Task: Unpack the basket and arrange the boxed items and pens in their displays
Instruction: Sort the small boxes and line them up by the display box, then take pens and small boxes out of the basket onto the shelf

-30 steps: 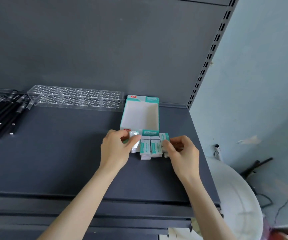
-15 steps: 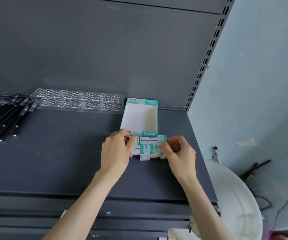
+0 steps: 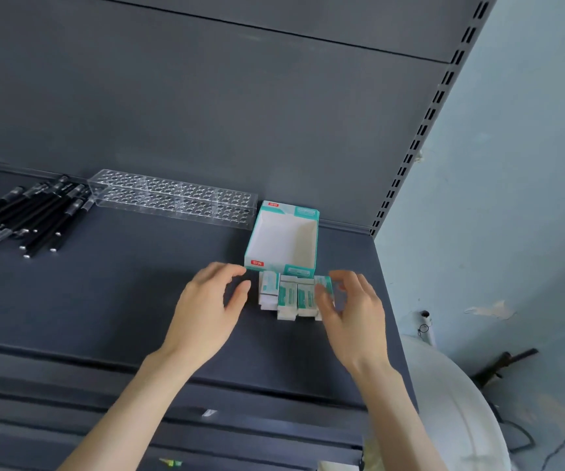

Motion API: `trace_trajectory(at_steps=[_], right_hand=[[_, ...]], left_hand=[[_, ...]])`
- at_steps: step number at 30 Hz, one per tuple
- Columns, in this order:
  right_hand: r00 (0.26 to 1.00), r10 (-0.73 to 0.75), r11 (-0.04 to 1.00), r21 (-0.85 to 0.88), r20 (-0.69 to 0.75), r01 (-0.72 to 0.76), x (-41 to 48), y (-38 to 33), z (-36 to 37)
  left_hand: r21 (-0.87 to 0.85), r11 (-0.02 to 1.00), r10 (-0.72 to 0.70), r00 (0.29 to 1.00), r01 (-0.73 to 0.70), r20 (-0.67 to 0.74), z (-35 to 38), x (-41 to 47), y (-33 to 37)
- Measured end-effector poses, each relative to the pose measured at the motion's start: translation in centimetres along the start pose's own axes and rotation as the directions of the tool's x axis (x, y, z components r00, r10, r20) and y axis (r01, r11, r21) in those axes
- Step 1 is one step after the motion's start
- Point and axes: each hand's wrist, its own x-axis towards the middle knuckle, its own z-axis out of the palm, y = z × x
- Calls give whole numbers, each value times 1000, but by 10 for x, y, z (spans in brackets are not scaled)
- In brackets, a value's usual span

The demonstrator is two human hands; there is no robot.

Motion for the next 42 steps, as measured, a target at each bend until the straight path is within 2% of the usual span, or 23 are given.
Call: trace_trajectory(at_steps=[3,6,12,17,22,26,32,42], right_hand=[[991,-131,990,-53,4,131,4,-30,-4],[979,-199,980,-13,38,199,-1,-67,2],[936,-331,943,75,120,324,-33,-146,54],[899,-380,924,115,215,364,-74,-227,131],[877,-384,921,193,288,340,-123,-321,212],[852,-420,906,192,312,376,-140,-375,256],[851,-443,896,189,283,403,-117,-461,323],[853,-496,859,238,162,454,-12,-582,420]], left_hand=[[61,997,39,999,-39,4,-29,-5,-4],[140,989,60,998,-57,-17,-63,-12,-13],[198,979,-24,996,41,-86,-143,-46,-62],[232,961,-114,982,147,-150,-224,-88,-135],[236,950,-168,971,205,-170,-309,-126,-217],[236,938,-214,960,253,-178,-361,-136,-268],[252,940,-171,957,229,-234,-438,-97,-346],[282,956,-3,970,73,-241,-519,38,-461]])
